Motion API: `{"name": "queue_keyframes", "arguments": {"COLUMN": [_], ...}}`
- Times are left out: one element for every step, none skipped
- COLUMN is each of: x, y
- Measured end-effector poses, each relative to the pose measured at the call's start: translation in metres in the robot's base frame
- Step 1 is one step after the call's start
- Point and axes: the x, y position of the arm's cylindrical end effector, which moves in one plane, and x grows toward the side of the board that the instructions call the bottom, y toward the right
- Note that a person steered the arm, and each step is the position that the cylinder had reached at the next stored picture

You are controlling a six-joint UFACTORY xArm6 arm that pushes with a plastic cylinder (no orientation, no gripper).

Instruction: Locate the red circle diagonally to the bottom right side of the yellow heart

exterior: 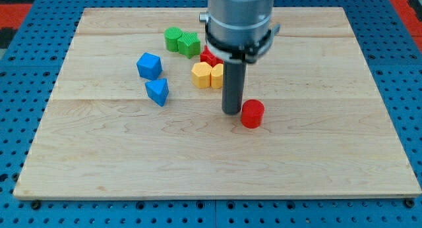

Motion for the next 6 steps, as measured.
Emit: {"name": "queue_keyframes", "arguments": {"x": [0.025,0.09,0.055,0.087,0.126,0.14], "y": [0.032,0.061,0.049,0.039,0.031,0.074]}}
